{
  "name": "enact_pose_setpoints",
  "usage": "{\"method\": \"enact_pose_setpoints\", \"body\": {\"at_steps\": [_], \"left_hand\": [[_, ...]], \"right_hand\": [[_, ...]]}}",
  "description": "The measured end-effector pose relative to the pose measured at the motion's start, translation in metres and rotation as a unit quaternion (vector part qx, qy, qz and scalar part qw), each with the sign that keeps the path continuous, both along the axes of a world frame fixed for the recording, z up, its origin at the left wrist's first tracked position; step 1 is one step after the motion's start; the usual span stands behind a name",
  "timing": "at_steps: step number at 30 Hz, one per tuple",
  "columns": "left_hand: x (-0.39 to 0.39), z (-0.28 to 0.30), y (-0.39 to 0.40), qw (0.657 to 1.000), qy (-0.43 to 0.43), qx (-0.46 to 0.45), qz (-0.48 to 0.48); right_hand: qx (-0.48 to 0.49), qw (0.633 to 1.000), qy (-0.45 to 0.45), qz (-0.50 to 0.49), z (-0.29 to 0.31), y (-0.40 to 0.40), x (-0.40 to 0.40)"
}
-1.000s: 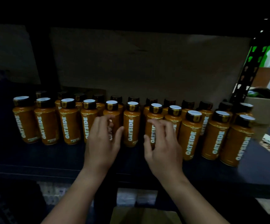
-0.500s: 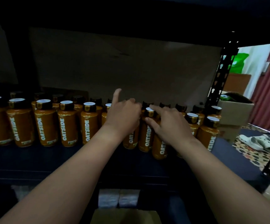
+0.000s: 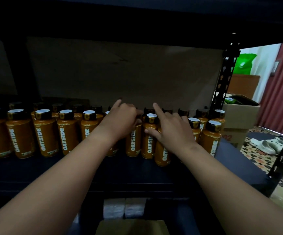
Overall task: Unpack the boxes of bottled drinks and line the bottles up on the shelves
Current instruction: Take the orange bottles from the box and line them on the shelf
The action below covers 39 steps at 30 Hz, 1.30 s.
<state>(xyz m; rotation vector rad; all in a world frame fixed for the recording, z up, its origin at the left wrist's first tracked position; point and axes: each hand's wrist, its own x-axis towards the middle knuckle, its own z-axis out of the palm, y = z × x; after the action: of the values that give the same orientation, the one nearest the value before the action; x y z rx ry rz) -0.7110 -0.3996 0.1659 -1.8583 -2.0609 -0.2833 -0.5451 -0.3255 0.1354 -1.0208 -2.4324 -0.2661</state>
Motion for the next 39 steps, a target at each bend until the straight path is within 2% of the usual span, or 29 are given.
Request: {"method": "enact_pose_setpoints", "body": {"at_steps": [6, 11, 14, 18, 26, 39], "left_hand": [[0.012, -0.008, -0.005, 0.998, 0.054, 0.028, -0.022], [0.034, -0.010, 0.009, 0.995, 0.086, 0.022, -0.037], [0.043, -0.012, 0.013, 0.994, 0.091, 0.043, -0.033], [0.054, -0.013, 0.020, 0.998, 0.058, 0.017, -0.029], [0.078, -0.019, 0.033, 0.989, -0.107, 0.035, -0.091], [0.134, -0.025, 0.056, 0.986, -0.111, 0.029, -0.125]], "right_hand": [[0.062, 0.990, -0.101, -0.081, 0.014, 0.002, 0.035], [-0.046, 0.993, -0.072, -0.080, 0.006, 0.010, 0.048], [-0.044, 0.993, -0.071, -0.089, 0.006, 0.011, 0.050], [-0.040, 0.991, -0.077, -0.105, 0.005, 0.015, 0.064], [-0.060, 0.990, -0.042, -0.123, 0.000, 0.031, 0.094], [-0.018, 0.985, -0.075, -0.155, 0.003, 0.047, 0.131]]}}
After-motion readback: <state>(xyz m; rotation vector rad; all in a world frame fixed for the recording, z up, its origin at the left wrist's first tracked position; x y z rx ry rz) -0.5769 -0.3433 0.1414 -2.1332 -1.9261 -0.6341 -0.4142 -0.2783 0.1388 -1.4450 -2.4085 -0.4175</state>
